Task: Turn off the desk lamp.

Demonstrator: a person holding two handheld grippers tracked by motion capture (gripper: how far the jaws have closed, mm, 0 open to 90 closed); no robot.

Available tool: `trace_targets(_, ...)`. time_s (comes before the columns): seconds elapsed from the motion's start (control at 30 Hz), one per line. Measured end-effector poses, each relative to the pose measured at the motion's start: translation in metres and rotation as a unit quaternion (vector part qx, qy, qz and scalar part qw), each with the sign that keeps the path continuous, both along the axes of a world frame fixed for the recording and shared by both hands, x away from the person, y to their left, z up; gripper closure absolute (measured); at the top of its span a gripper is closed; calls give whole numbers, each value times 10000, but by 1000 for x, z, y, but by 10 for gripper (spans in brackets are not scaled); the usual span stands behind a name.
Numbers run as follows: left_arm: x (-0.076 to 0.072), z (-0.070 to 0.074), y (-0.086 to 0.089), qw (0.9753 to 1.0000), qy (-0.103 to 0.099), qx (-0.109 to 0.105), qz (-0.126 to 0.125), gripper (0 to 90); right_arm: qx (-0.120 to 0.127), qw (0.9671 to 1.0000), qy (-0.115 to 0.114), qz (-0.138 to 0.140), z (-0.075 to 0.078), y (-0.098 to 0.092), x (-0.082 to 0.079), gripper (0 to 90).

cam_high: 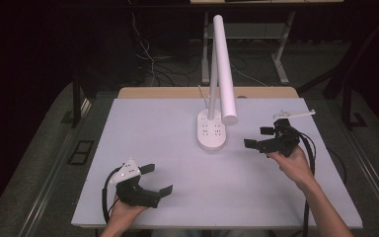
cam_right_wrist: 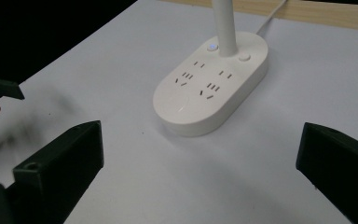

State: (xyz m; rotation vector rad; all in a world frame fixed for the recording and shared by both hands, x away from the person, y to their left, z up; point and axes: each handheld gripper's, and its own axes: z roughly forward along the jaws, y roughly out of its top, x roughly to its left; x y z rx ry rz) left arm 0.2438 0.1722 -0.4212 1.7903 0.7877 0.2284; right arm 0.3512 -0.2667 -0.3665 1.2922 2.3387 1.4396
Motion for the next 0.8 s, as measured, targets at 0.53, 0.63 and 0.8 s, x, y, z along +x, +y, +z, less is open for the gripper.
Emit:
trace_targets(0.53,-1,0,-1,10000,18,28,-15,0,8,10000,-70,-50,-27,-19,-71,7)
trace_targets(0.63,-1,0,-1,10000,23,32,-14,0,-42,9999,-80,-109,-32,-21,-81,7)
trace_targets(0.8,0,0,-2,10000,16,37,-13,0,10,9998,-33,-201,-42,-25,-93,7)
